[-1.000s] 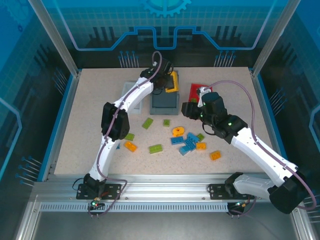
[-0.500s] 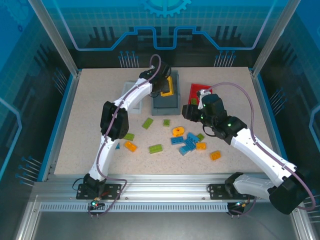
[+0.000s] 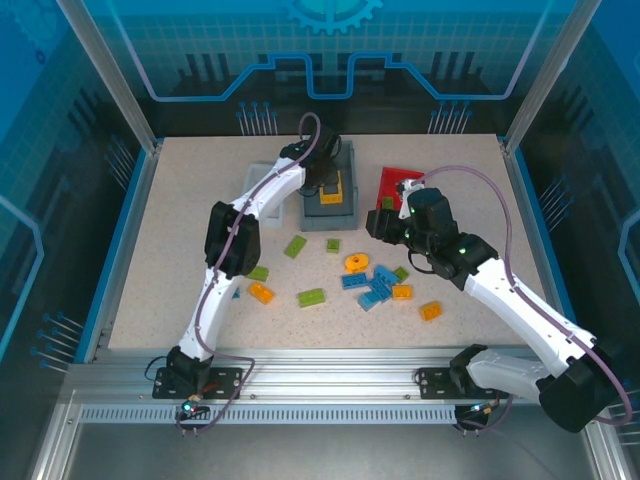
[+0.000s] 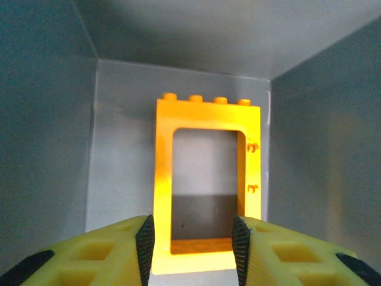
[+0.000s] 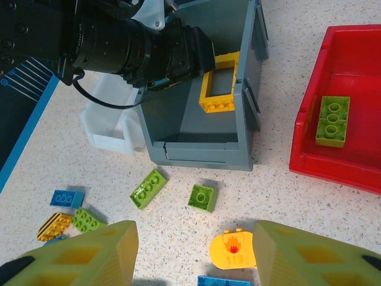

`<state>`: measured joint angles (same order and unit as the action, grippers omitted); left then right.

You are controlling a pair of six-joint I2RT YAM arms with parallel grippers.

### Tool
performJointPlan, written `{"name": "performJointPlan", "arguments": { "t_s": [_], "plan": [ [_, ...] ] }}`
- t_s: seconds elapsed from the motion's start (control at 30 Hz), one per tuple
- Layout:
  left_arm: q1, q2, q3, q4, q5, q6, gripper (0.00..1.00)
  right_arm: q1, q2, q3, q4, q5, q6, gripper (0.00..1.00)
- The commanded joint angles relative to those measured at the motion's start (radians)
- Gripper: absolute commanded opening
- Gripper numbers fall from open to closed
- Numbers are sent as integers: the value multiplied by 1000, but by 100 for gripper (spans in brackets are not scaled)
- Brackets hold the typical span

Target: Sort the legos into containers by color

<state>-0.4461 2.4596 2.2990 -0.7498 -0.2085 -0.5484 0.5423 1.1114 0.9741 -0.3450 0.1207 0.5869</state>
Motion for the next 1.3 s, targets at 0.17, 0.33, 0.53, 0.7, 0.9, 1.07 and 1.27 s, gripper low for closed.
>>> {"name": "performJointPlan", "arguments": {
  "t_s": [0.17,0.33,0.53,0.7,0.9,1.07,1.27],
  "plan": [
    [-8,-350,-245,64,-2,-42,56,-13,-38,10,-50,-7,-38,55],
    [-7,-602,-496,89,-9,-98,62,-10,-56,21,-101,-25,-75,56],
    [97,-927,-876,81,55,-258,64,98,-36,35,-99,-102,-190,58],
    [286,-1158,-1188,77,125,-379,74,300,45,62,-28,-146,-313,68],
    [495,-1220,-1436,178,245,-515,79,424,218,155,-8,-127,-321,70],
    [581,-1118,-1518,314,332,-620,84,445,281,188,17,-140,-309,71],
    [582,-991,-1498,370,320,-703,85,445,281,174,24,-138,-304,71]
  ]
}}
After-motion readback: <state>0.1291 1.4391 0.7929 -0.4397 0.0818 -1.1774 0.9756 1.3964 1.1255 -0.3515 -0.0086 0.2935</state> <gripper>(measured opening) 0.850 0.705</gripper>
